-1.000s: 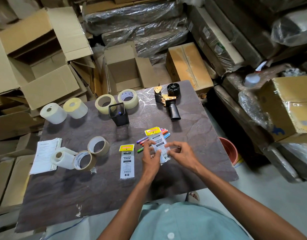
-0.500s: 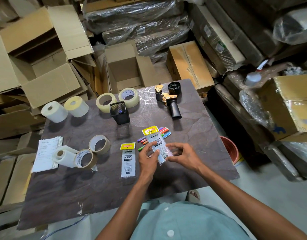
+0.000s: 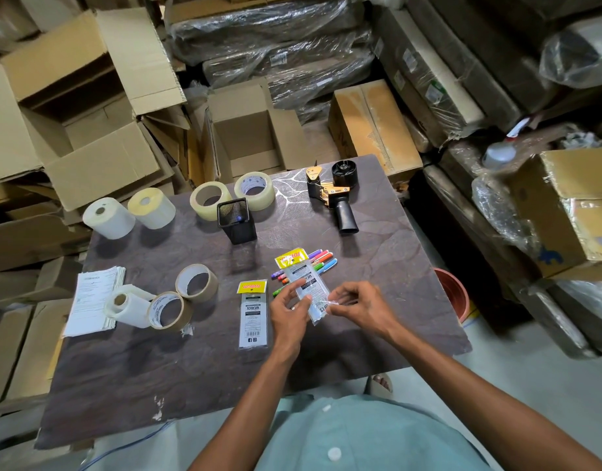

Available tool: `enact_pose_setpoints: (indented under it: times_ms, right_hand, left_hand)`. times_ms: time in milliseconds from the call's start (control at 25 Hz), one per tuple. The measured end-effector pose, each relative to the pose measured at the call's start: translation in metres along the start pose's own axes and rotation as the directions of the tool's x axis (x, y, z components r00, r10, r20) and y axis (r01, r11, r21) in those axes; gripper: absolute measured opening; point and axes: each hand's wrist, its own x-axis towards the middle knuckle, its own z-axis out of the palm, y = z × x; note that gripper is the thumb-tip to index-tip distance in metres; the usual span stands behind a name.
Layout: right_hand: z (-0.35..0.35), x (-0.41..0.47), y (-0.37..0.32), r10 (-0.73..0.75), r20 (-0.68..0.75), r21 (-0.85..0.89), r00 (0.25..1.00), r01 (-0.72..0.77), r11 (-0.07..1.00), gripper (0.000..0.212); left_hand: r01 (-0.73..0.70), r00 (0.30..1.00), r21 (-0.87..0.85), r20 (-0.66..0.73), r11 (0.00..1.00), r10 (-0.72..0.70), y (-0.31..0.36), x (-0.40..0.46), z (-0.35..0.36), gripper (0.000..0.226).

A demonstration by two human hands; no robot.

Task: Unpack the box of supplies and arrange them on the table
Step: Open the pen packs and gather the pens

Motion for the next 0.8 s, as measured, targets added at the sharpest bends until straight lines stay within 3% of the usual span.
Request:
enact_pose_setpoints:
  times_ms: [120,360,640,720,800]
  right_hand:
    - [0.000,0.000,0.002,-0.067,-0.037,-0.070,0.997,0.064,0.995,0.010]
    - [-0.003,-0.005,-0.002,-0.286,0.067,-0.281,0.956,0.293,0.914,0.010]
    - [-0.002,-0.005,-0.004,-0.214,0.176,-0.404,0.961,0.269,0.874,0.026]
    - [0.000,-0.005,-0.006,-0.206,0.177,-0.387,0.962,0.261,0.885,0.028]
    - [0.006,-0.002,-0.003,-0.130,0.126,-0.286,0.983,0.162,0.944,0.029]
  left_hand:
    - [0.022,1.000,-0.012,-0.008,1.000,-0.022,0.002,0.001,-0.001,0.036]
    - [0.101,0.993,-0.105,-0.054,0.989,-0.107,0.005,0.006,-0.005,0.033]
    - [0.069,0.996,-0.141,-0.039,0.988,-0.076,0.015,0.004,-0.003,0.027]
    - [0.039,0.998,-0.134,-0.036,0.990,-0.044,0.020,0.004,-0.001,0.027]
    - [0.015,1.000,-0.129,-0.026,0.992,-0.018,0.023,0.004,-0.001,0.027]
